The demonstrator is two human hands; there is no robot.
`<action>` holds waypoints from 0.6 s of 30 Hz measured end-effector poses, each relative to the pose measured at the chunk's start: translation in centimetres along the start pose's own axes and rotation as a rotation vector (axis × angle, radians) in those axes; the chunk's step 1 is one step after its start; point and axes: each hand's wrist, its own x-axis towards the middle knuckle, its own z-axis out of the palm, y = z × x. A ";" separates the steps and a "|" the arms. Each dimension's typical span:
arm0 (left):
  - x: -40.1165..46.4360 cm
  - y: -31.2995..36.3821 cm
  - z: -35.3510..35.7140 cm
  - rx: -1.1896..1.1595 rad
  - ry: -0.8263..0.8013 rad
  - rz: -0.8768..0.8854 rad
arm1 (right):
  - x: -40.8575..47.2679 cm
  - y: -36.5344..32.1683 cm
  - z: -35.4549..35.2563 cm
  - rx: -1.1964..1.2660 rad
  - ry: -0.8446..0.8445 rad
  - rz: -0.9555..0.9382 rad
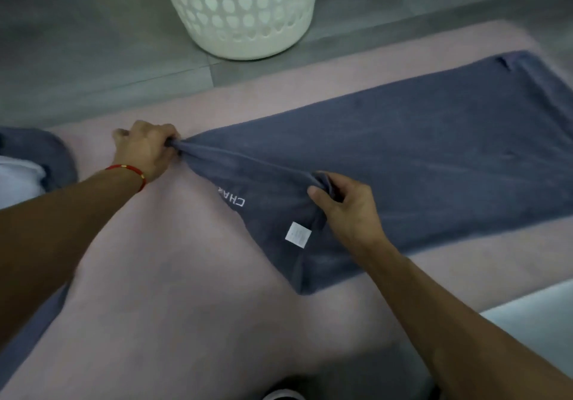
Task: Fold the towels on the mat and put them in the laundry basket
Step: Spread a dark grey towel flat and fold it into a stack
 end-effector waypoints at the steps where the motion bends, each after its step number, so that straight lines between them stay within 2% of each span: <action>1: 0.6 1.3 -0.5 0.000 0.051 0.015 | 0.4 0.2 -1.7 0.004 0.034 0.007; 3: 2.3 4.2 -2.1 -0.041 0.088 0.030 | 1.1 0.4 -5.7 0.018 0.113 -0.001; 6: 6.1 9.8 -4.3 -0.169 0.032 0.098 | 2.0 1.0 -12.1 0.112 0.238 -0.010; 11: 12.6 23.7 -6.5 -0.610 0.009 0.170 | 3.1 2.9 -23.3 0.205 0.538 0.106; 15: 17.6 38.5 -5.8 -0.973 -0.158 0.164 | 3.5 6.6 -32.6 0.107 0.845 0.231; 18: 20.9 49.1 -3.6 -0.987 -0.131 0.196 | 3.7 8.8 -38.3 -0.042 1.026 0.270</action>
